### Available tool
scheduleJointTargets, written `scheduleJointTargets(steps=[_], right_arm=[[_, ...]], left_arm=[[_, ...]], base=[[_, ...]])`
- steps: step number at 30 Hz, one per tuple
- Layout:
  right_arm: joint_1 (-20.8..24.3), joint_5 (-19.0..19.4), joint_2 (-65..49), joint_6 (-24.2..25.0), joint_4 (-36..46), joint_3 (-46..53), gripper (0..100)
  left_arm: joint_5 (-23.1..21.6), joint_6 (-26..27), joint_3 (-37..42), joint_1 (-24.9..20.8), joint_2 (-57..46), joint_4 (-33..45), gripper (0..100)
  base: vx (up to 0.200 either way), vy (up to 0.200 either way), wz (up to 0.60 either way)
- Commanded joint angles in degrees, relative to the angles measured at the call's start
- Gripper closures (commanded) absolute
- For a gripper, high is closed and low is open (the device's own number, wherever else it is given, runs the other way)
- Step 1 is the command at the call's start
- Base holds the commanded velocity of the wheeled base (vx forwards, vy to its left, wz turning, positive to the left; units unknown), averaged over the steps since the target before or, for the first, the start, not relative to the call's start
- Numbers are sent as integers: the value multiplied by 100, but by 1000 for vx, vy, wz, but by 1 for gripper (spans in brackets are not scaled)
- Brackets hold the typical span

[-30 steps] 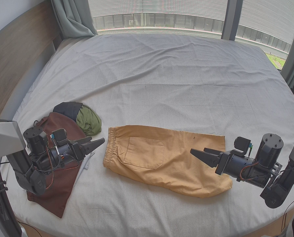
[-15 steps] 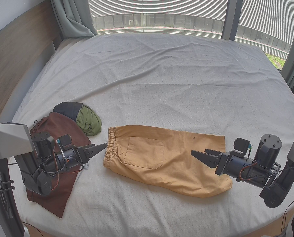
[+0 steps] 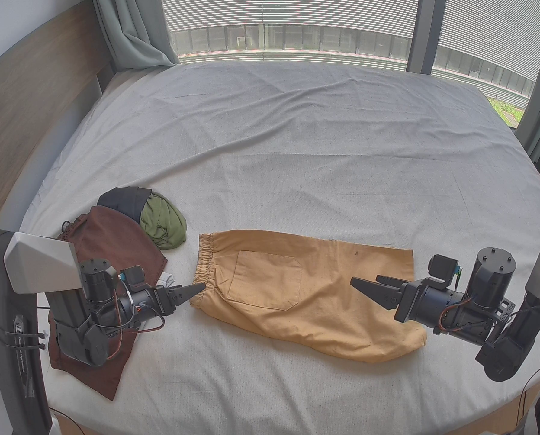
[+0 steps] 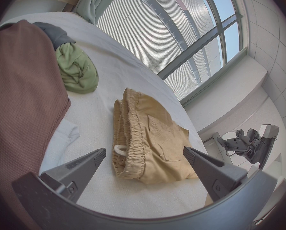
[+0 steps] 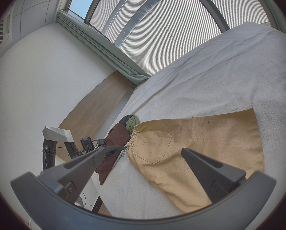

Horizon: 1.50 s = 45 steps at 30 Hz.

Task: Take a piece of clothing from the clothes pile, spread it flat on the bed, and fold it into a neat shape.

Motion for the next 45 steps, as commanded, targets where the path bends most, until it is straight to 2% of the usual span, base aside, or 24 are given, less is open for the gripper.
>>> scheduleJointTargets(steps=[1,6,15,24,27,35,44,45], right_arm=[[6,4,110,-5,-1,-1,0],[15,4,128,-5,-1,-1,0],[23,4,137,-5,-1,8,0],[67,4,242,-5,-10,17,0],[67,4,251,-5,-10,17,0],[67,4,295,-5,-10,8,0],[67,4,304,-5,-10,8,0],[67,4,321,-5,-10,-1,0]], left_arm=[[146,-1,-150,-102,452,-1,0],[779,-282,-264,-400,619,-1,0],[823,-827,-300,-541,628,-1,0],[832,-1812,-502,-796,584,-10,0],[849,-1891,-563,-814,584,-10,0],[1447,-2225,-1170,-1007,707,-10,0],[1553,-2181,-1337,-989,892,-10,0],[1570,-2181,-1345,-998,883,-10,100]], base=[[0,0,0],[0,0,0],[0,0,0],[0,0,0],[0,0,0],[0,0,0],[0,0,0],[0,0,0]])
